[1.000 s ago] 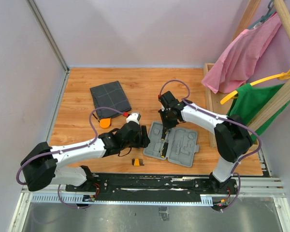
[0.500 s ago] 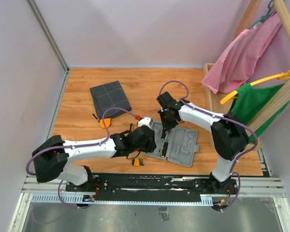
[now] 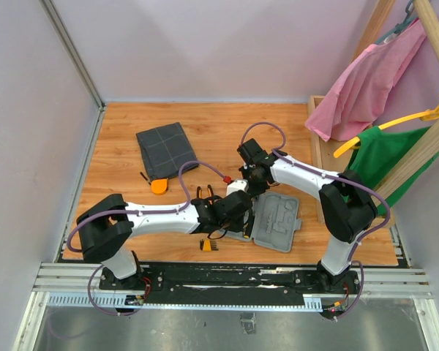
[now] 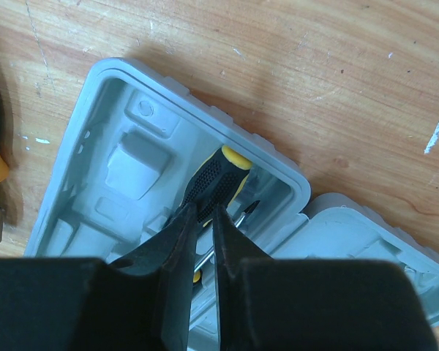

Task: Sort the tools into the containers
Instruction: Adjust the screwdriver in the storage box.

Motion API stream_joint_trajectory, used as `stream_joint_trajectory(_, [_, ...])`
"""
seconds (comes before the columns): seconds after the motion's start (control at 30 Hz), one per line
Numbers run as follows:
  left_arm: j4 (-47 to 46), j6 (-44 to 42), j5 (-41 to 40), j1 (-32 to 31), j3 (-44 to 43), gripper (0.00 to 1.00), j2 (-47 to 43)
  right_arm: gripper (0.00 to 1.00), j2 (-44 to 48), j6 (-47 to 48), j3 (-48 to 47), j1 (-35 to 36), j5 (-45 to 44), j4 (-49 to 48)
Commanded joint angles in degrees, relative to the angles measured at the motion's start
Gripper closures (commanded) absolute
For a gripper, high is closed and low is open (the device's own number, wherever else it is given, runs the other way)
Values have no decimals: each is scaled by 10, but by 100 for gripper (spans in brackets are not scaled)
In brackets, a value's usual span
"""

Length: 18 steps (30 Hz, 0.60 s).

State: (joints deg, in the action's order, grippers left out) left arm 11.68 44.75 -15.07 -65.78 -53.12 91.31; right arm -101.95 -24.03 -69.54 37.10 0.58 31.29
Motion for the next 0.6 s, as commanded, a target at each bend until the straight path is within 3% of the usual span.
stream_joint_trajectory(0.0, [32,9,-14,-5,-15,96,11,85,-26,0,19,9,-33,25])
stream_joint_trajectory(0.57, [16,-17,-15,-1,-28,90,40,86,-26,4,22,9,-31,25])
